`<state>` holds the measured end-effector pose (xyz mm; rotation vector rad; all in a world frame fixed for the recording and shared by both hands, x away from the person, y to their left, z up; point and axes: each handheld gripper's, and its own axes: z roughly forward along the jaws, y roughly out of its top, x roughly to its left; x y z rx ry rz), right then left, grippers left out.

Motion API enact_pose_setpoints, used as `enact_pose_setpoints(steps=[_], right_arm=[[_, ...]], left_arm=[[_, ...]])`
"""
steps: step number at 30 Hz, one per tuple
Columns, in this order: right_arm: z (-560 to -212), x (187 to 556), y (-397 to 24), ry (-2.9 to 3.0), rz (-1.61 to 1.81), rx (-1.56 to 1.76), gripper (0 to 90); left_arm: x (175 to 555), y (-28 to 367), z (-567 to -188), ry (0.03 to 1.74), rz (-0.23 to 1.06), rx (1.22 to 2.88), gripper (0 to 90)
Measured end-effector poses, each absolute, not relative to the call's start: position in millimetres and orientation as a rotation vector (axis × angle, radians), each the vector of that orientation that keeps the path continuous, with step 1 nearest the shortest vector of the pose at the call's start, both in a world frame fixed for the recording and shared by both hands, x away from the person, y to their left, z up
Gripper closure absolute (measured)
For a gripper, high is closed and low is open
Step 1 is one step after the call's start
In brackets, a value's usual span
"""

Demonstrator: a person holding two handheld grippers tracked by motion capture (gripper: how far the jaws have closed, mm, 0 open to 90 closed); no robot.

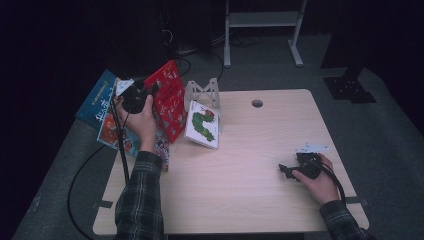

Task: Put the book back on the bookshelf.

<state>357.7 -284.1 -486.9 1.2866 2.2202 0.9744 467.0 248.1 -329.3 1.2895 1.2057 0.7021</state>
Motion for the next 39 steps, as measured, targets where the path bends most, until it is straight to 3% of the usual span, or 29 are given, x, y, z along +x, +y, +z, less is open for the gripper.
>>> enact_pose_setpoints(steps=[13, 23, 34, 39], right_arm=[[-486.9, 357.0, -284.1, 2.213, 0.974, 1.299, 11.5], [-486.9, 356.8, -284.1, 2.211, 0.975, 1.301, 11.5], [-486.9, 356.8, -284.2, 2.212, 0.974, 1.299, 11.5], [-486.9, 356.8, -284.2, 2.212, 0.974, 1.298, 11.5]], left_arm=[[458.2, 270.1, -331.7, 1.305, 0.591, 1.334, 78.6], [451.8, 277.9, -334.3, 1.348, 0.588, 1.364, 76.2], [443.4, 280.8, -323.7, 1.339, 0.660, 1.357, 63.7], [435.7, 283.7, -311.1, 1.305, 0.646, 1.368, 62.5]])
